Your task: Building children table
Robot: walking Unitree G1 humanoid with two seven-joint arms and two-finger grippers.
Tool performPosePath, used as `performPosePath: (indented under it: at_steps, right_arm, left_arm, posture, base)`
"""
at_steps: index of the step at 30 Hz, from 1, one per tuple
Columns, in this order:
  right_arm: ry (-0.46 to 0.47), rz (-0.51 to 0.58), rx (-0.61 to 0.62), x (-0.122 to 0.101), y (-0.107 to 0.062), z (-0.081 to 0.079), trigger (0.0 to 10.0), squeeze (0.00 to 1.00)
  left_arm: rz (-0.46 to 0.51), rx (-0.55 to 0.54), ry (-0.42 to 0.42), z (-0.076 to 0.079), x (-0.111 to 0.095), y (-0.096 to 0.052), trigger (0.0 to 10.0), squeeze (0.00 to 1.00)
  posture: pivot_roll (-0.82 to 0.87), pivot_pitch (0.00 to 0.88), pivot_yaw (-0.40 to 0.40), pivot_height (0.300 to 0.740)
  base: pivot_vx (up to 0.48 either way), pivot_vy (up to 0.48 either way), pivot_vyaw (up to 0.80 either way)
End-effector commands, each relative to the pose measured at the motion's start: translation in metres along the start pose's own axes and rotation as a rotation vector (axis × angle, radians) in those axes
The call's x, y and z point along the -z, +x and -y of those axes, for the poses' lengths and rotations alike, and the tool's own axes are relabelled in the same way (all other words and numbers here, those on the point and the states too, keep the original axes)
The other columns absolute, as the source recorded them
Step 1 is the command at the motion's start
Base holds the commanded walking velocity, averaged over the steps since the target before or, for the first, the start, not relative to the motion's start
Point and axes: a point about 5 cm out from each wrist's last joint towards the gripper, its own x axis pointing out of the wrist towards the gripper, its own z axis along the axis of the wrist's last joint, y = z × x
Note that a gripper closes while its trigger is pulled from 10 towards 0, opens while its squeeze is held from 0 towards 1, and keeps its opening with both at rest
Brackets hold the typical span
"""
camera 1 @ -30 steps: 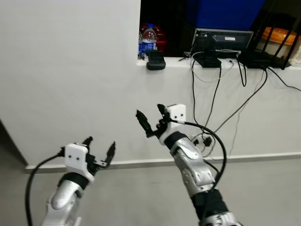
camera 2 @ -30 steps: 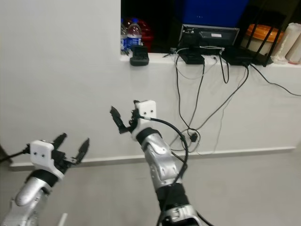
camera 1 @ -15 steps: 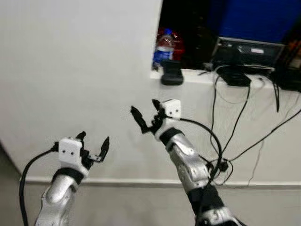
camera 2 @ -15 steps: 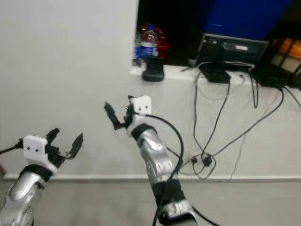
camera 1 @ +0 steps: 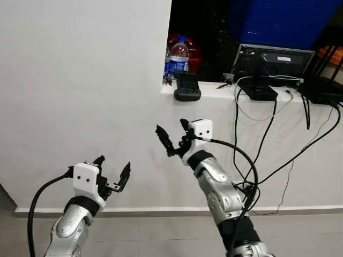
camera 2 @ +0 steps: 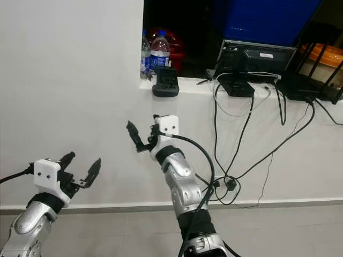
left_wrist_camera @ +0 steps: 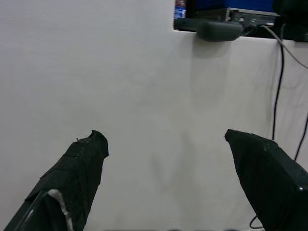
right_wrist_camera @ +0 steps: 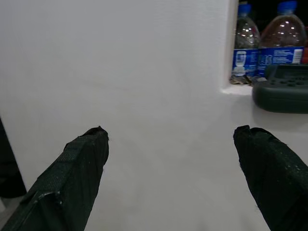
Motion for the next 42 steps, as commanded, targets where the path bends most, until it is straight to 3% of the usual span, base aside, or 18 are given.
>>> performPosePath:
  at_steps: [1,7,28,38,42]
  right_arm:
    - [0.011,-0.012,0.001,0.002,-0.001,0.0,10.0,0.0]
    - [0.011,-0.013,-0.002,0.003,0.0,0.0,10.0,0.0]
    - [0.002,-0.022,0.007,0.003,-0.002,0.003,10.0,0.0]
    - [-0.04,-0.063,-0.012,0.007,-0.01,0.01,10.0,0.0]
    - [-0.052,-0.126,-0.007,0.017,-0.017,0.01,10.0,0.0]
  left_arm:
    - [-0.001,0.009,-0.014,0.001,-0.001,-0.001,10.0,0.0]
    - [0.007,0.011,-0.012,0.001,-0.002,-0.001,10.0,0.0]
    - [-0.001,0.026,-0.004,0.005,0.001,-0.001,10.0,0.0]
    - [-0.029,0.042,0.019,0.007,0.007,-0.005,10.0,0.0]
    - [-0.081,0.018,0.053,0.0,0.013,-0.012,10.0,0.0]
  posture:
    - [0.08,0.0,-0.104,0.74]
    - [0.08,0.0,-0.103,0.74]
    - [0.07,0.0,-0.105,0.74]
    - [0.07,0.0,-0.108,0.74]
    - [0.07,0.0,-0.109,0.74]
  base:
    - [0.0,0.386,0.0]
    - [0.0,0.455,0.0]
    - [0.0,0.0,0.0]
    - [0.0,0.0,0.0]
    - [0.0,0.0,0.0]
